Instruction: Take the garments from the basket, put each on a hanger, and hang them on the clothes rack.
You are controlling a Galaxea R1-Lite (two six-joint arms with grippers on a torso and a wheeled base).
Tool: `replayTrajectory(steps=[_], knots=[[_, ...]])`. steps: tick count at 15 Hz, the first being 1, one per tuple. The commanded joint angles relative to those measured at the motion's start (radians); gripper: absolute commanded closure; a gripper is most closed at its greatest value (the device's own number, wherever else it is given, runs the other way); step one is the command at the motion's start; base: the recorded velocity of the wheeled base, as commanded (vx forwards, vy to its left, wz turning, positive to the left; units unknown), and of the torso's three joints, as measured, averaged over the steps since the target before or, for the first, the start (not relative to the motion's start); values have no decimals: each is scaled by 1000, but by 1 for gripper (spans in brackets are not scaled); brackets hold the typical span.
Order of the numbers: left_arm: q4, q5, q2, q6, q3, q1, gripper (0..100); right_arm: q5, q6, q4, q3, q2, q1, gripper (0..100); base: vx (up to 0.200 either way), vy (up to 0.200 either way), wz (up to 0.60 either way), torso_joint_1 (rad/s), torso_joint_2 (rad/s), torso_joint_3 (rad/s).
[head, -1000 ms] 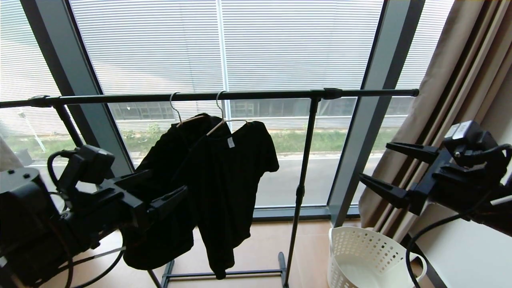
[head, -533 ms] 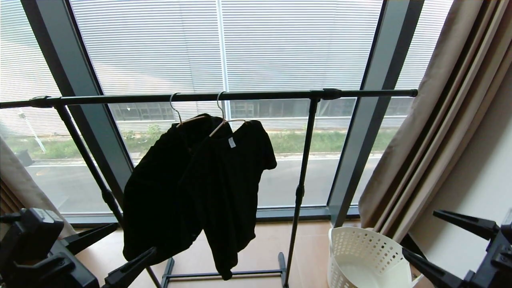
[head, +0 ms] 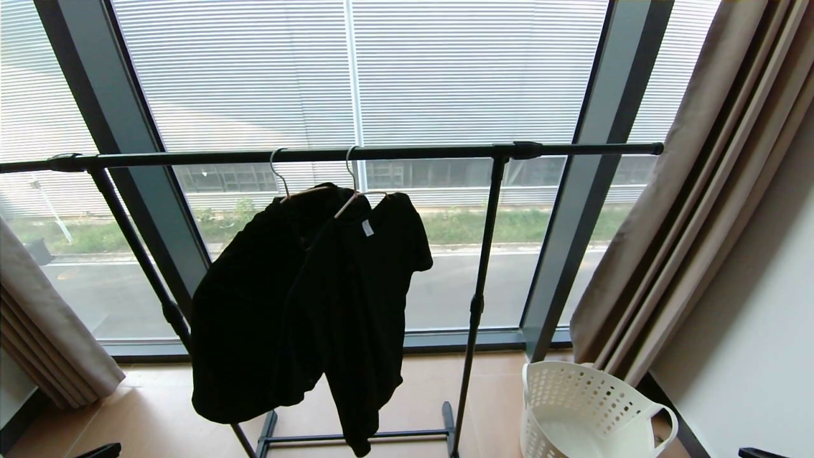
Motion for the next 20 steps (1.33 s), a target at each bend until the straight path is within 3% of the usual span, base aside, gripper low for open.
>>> replayTrajectory(steps=[1, 2, 4, 7, 9, 11, 13, 15, 20], knots=[[195, 23, -279, 1, 0, 44, 0, -33, 3, 111, 2, -186, -1, 0, 0, 0, 0, 0, 0, 0], [267, 26, -351, -1, 0, 62, 0, -60, 30, 113, 2, -191, -8, 0, 0, 0, 0, 0, 0, 0], [285, 63, -408, -2, -1, 130, 0, -81, 107, 116, 2, -225, -24, 0, 0, 0, 0, 0, 0, 0], [296, 69, -529, 7, -3, 186, 0, -132, 113, 117, 2, -312, -82, 0, 0, 0, 0, 0, 0, 0], [296, 77, -598, 8, -3, 191, 0, -168, 113, 137, 2, -358, -91, 0, 0, 0, 0, 0, 0, 0], [296, 166, -607, 5, -3, 191, 0, -175, 121, 137, 2, -439, -136, 0, 0, 0, 0, 0, 0, 0], [296, 160, -632, 5, -3, 173, 0, -176, 139, 140, 2, -519, -143, 0, 0, 0, 0, 0, 0, 0], [297, 118, -666, 2, -3, 160, 0, -173, 159, 145, 2, -600, -243, 0, 0, 0, 0, 0, 0, 0], [297, 109, -666, 2, -4, 160, 0, -170, 190, 146, 2, -628, -245, 0, 0, 0, 0, 0, 0, 0]])
